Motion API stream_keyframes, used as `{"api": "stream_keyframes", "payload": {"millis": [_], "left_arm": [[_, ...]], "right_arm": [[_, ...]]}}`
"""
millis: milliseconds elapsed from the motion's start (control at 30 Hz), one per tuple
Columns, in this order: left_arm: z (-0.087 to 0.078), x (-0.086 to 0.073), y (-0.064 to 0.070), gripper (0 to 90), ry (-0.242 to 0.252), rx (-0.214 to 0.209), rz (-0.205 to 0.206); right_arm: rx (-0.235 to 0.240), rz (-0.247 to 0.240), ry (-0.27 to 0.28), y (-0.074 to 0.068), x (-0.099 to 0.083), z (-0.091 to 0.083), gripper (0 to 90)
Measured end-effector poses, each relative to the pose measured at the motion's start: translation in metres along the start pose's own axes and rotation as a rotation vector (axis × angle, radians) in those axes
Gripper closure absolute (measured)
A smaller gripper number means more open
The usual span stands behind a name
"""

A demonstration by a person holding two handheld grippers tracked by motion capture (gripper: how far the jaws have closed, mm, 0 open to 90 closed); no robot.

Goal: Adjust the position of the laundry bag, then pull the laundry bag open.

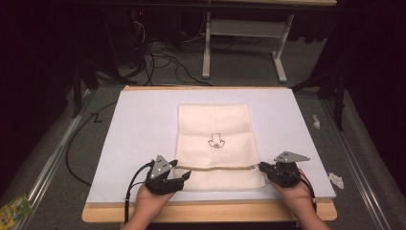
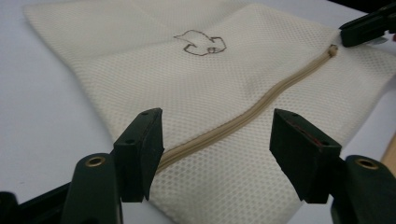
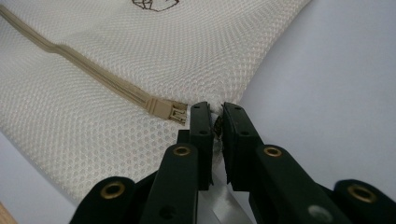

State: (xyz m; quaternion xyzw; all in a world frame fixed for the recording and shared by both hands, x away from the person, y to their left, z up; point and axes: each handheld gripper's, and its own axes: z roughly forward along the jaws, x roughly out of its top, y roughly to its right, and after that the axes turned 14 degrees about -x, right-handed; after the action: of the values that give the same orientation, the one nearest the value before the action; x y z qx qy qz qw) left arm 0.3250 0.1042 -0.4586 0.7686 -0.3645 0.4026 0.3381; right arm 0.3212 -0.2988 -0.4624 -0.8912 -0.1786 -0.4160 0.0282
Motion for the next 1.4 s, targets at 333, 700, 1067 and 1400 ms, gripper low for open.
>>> {"api": "stream_keyframes", "payload": {"millis": [333, 700, 1067, 1400], "left_arm": [[0.029, 0.028, 0.021, 36.7, 0.039, -0.114, -0.027], [0.091, 0.054, 0.043, 39.0, 0.027, -0.182, 0.017], [0.136, 0.058, 0.054, 51.6, -0.019, -0.311, -0.083], [0.160, 0.055, 0.058, 63.9, -0.004, -0.319, -0.150]], "right_arm": [[0.011, 0.015, 0.039, 0.001, 0.003, -0.004, 84.4], [0.020, 0.015, 0.080, 0.005, 0.004, -0.010, 84.4], [0.023, -0.014, 0.128, 0.001, 0.006, -0.018, 85.0], [0.016, -0.012, 0.148, 0.000, 0.008, -0.021, 85.7]]}}
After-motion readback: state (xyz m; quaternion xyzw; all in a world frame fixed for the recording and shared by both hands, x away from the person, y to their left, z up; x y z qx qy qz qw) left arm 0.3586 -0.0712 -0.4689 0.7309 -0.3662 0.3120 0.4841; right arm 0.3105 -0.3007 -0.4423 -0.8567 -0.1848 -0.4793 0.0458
